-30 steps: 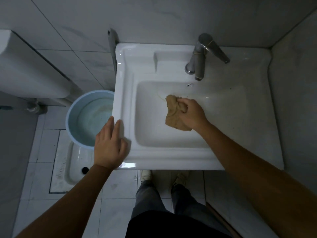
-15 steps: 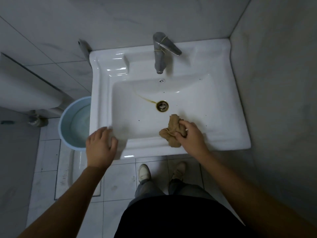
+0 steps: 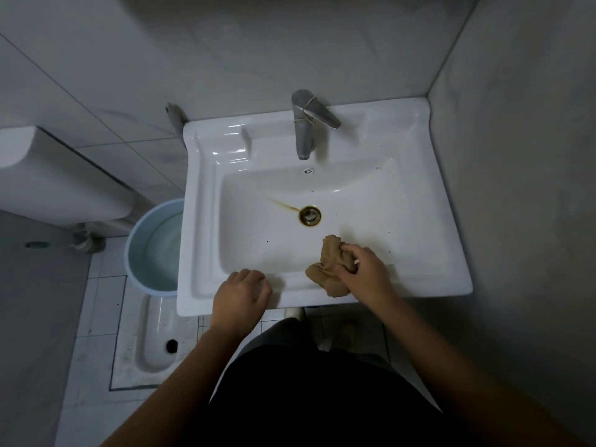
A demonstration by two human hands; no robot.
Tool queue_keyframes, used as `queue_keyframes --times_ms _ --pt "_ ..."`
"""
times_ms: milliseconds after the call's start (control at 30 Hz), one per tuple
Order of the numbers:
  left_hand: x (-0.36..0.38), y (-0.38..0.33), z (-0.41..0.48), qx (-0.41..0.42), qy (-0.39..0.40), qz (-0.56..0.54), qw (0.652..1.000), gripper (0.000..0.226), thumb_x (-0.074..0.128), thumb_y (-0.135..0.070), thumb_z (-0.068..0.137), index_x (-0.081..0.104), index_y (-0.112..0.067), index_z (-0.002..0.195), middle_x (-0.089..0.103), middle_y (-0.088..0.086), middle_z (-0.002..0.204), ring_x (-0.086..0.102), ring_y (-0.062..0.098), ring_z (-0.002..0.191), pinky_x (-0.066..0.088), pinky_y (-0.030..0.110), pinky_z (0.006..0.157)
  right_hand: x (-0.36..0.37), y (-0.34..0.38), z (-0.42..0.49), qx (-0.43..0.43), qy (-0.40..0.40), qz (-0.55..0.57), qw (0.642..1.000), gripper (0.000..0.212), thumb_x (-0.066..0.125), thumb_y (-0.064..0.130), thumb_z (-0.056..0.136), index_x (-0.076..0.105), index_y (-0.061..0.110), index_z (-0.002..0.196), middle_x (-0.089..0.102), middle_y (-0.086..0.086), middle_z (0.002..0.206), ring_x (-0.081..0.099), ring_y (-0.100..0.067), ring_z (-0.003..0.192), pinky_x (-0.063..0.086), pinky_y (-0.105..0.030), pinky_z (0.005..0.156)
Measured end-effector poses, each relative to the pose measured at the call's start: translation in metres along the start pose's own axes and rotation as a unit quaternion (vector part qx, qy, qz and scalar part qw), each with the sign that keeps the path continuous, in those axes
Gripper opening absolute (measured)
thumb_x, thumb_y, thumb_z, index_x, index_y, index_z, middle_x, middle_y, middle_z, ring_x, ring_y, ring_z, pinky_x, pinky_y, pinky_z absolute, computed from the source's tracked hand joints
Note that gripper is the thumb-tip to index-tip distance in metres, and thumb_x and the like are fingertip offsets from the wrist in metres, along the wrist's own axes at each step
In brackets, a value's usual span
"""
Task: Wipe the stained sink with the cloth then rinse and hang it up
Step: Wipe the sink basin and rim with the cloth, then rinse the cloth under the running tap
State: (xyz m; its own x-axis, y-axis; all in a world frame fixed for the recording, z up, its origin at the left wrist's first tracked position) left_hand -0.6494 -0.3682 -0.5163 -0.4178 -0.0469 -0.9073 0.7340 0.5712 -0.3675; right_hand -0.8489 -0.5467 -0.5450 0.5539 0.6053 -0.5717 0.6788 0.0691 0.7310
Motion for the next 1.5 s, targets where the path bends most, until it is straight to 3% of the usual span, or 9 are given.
queue_keyframes --times_ms 333,467,600,733,867,1067,1233,1500 --pt "-0.014 0.003 0.098 0.049 0.025 -0.053 0.997 0.025 0.051 -0.039 0.097 0.068 -0.024 0.107 0.07 -0.007 0.105 0.066 0.016 0.088 0.052 0.032 0.072 -0.003 0.024 0.032 0.066 -0.069 0.044 0.994 0.045 0.068 0.021 0.089 0.059 0.021 0.132 0.062 -0.004 0.124 0.06 -0.021 0.111 0.051 -0.041 0.098" --pt "-0.031 -0.016 0.143 0.072 -0.005 -0.091 0.993 0.026 0.054 -0.037 0.095 0.069 -0.022 0.11 0.07 -0.005 0.105 0.067 0.017 0.088 0.051 0.032 0.073 -0.009 0.031 0.051 0.088 -0.107 0.072 0.988 0.045 0.068 0.02 0.087 0.06 0.023 0.132 0.063 -0.002 0.125 0.06 -0.02 0.111 0.05 -0.04 0.099" --pt "-0.062 -0.04 0.183 0.09 -0.082 -0.128 0.984 0.033 0.058 -0.038 0.094 0.064 -0.021 0.121 0.067 -0.004 0.118 0.065 0.018 0.104 0.053 0.034 0.081 -0.013 0.041 0.069 0.085 -0.12 0.097 0.984 0.046 0.068 0.022 0.084 0.061 0.029 0.129 0.064 0.007 0.117 0.061 -0.013 0.103 0.051 -0.034 0.094" --pt "-0.092 -0.081 0.217 0.214 -0.187 -0.084 0.955 0.042 0.059 -0.04 0.094 0.059 -0.015 0.128 0.061 0.004 0.129 0.058 0.022 0.115 0.048 0.032 0.085 -0.018 0.053 0.09 0.068 -0.112 0.077 0.988 0.047 0.066 0.024 0.084 0.059 0.034 0.129 0.063 0.007 0.117 0.062 -0.012 0.103 0.049 -0.027 0.091" --pt "-0.096 -0.125 0.246 0.311 -0.187 0.011 0.932 0.05 0.061 -0.043 0.092 0.061 -0.01 0.13 0.059 0.014 0.134 0.055 0.032 0.121 0.047 0.04 0.095 -0.024 0.063 0.103 0.037 -0.1 0.037 0.994 0.048 0.065 0.026 0.084 0.058 0.031 0.132 0.061 0.002 0.119 0.06 -0.013 0.106 0.045 -0.024 0.088" --pt "-0.082 -0.145 0.263 0.273 -0.197 0.036 0.941 0.045 0.065 -0.049 0.088 0.067 -0.011 0.112 0.063 0.012 0.118 0.058 0.031 0.109 0.054 0.037 0.082 -0.035 0.062 0.117 0.011 -0.084 0.034 0.996 0.048 0.067 0.026 0.086 0.057 0.028 0.133 0.06 0.001 0.12 0.059 -0.014 0.107 0.045 -0.023 0.086" --pt "-0.082 -0.15 0.263 0.258 -0.211 0.073 0.94 0.048 0.06 -0.056 0.091 0.068 -0.013 0.109 0.064 0.011 0.113 0.058 0.03 0.107 0.054 0.035 0.071 -0.045 0.06 0.124 0.007 -0.08 0.043 0.996 0.049 0.067 0.027 0.085 0.057 0.028 0.133 0.06 0.001 0.12 0.059 -0.014 0.107 0.045 -0.023 0.087" --pt "-0.083 -0.152 0.262 0.24 -0.199 0.074 0.947 0.049 0.054 -0.055 0.095 0.066 -0.012 0.113 0.063 0.013 0.117 0.056 0.033 0.109 0.055 0.039 0.073 -0.056 0.053 0.126 0.006 -0.08 0.05 0.996 0.049 0.067 0.027 0.083 0.059 0.029 0.131 0.06 0.001 0.118 0.062 -0.017 0.101 0.054 -0.035 0.09"
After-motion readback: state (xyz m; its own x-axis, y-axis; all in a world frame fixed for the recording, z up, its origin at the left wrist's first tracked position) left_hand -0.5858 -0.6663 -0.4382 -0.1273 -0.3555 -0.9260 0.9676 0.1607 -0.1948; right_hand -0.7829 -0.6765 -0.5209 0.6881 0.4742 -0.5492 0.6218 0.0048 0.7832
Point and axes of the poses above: each hand's wrist, its own z-axis towards the middle knuckle, its own x-axis out of the palm, y = z × x, the point moved 2 cm from there along z, towards the middle knuckle
